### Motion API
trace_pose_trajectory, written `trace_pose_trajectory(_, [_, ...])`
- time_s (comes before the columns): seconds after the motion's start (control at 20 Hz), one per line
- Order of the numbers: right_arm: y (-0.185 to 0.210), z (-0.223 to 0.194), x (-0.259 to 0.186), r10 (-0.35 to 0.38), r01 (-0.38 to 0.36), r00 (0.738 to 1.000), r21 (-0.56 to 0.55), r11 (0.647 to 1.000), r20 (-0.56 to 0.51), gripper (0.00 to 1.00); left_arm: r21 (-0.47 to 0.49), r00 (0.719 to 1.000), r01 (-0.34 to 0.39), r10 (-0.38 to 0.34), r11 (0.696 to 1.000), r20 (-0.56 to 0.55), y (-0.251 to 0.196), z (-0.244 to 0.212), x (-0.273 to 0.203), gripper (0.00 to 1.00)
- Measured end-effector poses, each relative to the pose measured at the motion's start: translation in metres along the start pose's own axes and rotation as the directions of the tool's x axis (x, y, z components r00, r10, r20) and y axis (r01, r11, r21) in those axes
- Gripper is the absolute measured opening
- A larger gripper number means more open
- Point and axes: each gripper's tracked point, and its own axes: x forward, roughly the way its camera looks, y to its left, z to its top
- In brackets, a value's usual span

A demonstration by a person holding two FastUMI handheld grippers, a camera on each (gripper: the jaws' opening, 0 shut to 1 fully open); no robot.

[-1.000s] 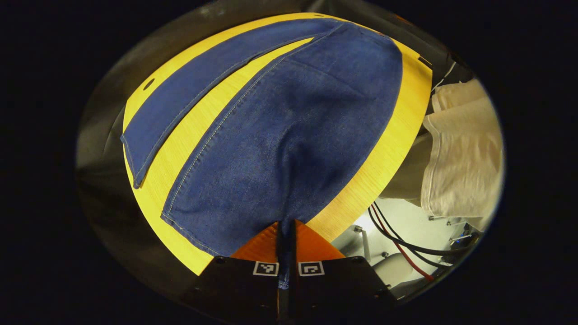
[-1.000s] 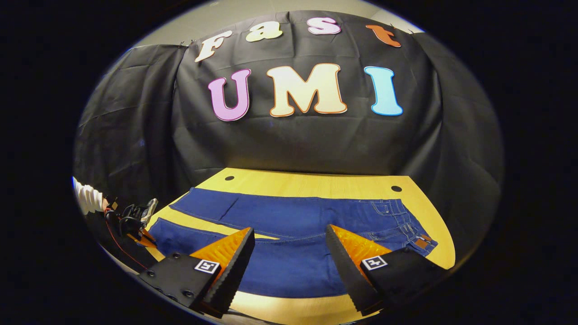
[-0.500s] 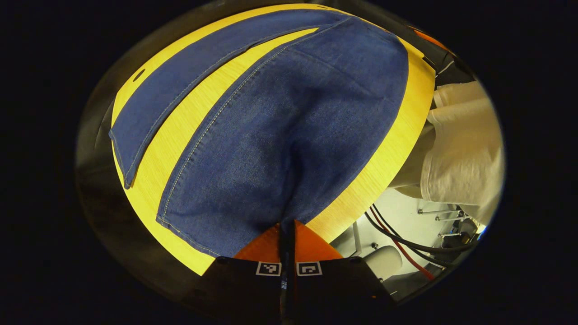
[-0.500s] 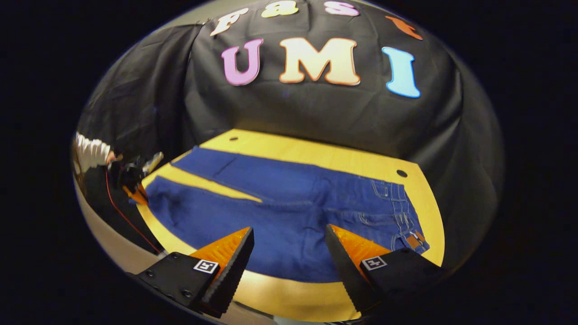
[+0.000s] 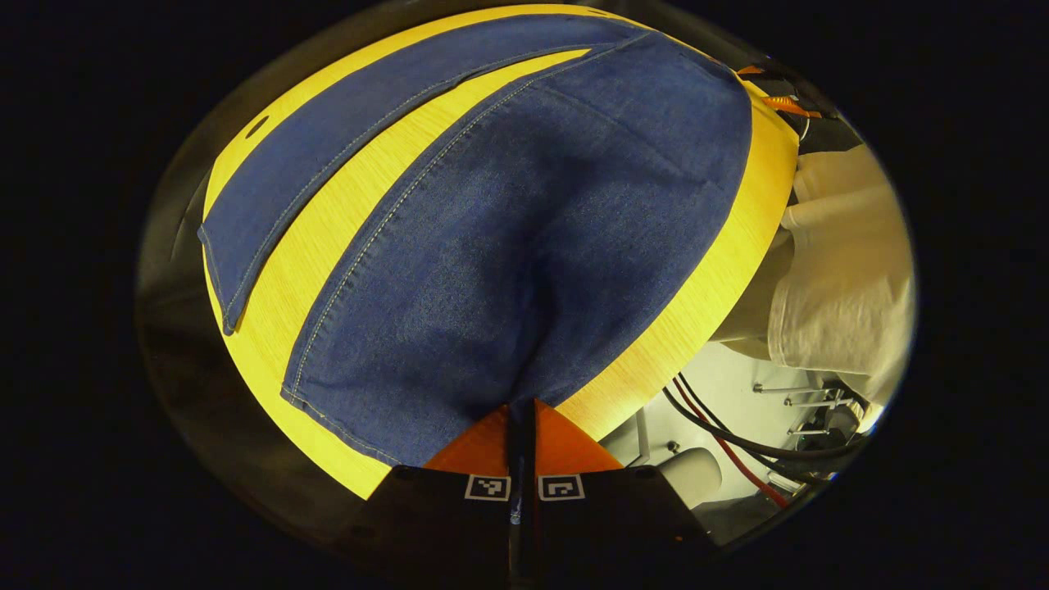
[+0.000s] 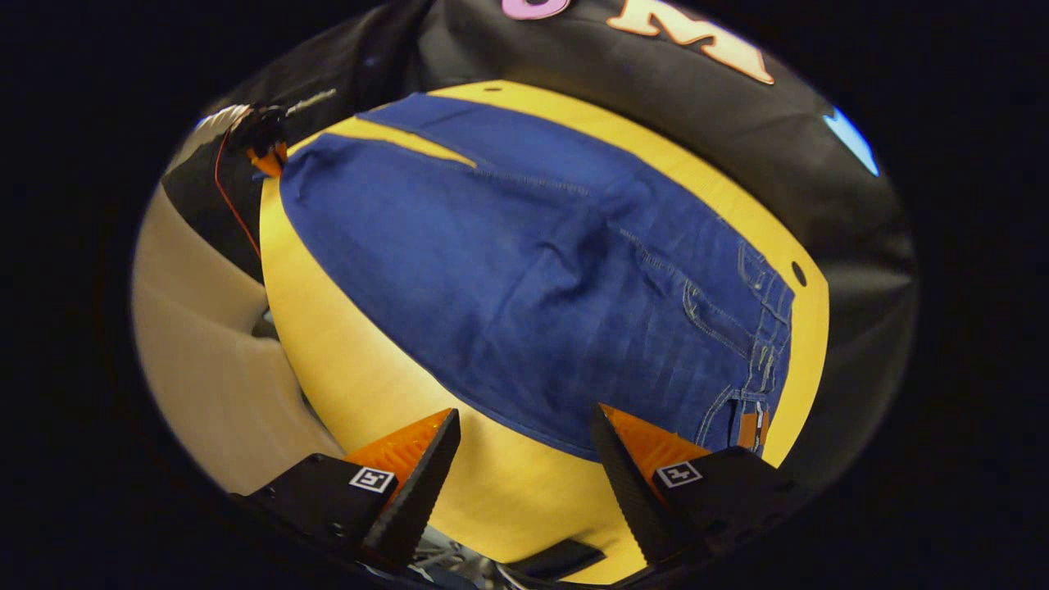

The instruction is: Grasp the waist and the cuffs of the jeans and fold them to make the two legs overlap; first hold the waist and fold one-third of the jeans toward the cuffs, then hold the cuffs and fold the remaining one-third in the same direction to finish folding.

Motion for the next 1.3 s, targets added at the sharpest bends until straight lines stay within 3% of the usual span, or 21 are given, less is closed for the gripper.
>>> trace_pose_trajectory(0.25, [-0.021,-0.023,0.017,0.014,-0.020,0.995,-0.059,0.998,-0.098,1.00,-0.017,1.000,-0.015,0.015,1.000,0.000,0.001,-0.001,-0.001,0.00])
trace_pose_trajectory(0.45, [-0.019,-0.025,0.022,0.085,-0.087,0.989,-0.017,0.996,-0.118,0.98,-0.019,1.000,-0.020,0.020,1.000,-0.007,0.001,-0.001,-0.002,0.00])
trace_pose_trajectory(0.55, [-0.021,-0.025,0.024,0.091,-0.096,0.986,-0.028,0.995,-0.139,0.93,-0.019,1.000,-0.016,0.015,1.000,-0.010,0.002,-0.002,-0.001,0.00])
trace_pose_trajectory(0.65, [-0.021,-0.025,0.023,0.086,-0.092,0.984,-0.027,0.995,-0.159,0.97,-0.019,1.000,-0.007,0.007,1.000,-0.016,0.002,-0.002,-0.002,0.00])
trace_pose_trajectory(0.8, [-0.023,-0.024,0.027,0.081,-0.083,0.985,-0.008,0.997,-0.153,0.95,-0.018,1.000,-0.002,0.002,1.000,-0.022,0.002,-0.001,-0.002,0.00])
trace_pose_trajectory(0.95, [-0.036,-0.022,0.024,0.061,-0.054,0.988,0.054,0.997,-0.140,0.80,-0.019,1.000,-0.003,0.002,1.000,-0.016,0.002,-0.001,-0.001,0.00])
trace_pose_trajectory(1.1, [-0.044,-0.017,0.030,0.044,-0.037,0.992,0.057,0.998,-0.122,0.41,-0.017,1.000,-0.009,0.008,1.000,-0.010,0.002,0.000,-0.001,0.00])
trace_pose_trajectory(1.15, [-0.045,-0.015,0.024,0.040,-0.034,0.992,0.047,0.998,-0.121,0.34,-0.017,1.000,-0.019,0.019,1.000,-0.001,0.004,-0.001,-0.001,0.00])
trace_pose_trajectory(1.3, [-0.046,-0.014,0.029,0.017,-0.009,0.992,0.065,0.998,-0.128,0.28,-0.024,0.999,-0.033,0.033,0.999,0.022,0.004,0.002,-0.002,0.00])
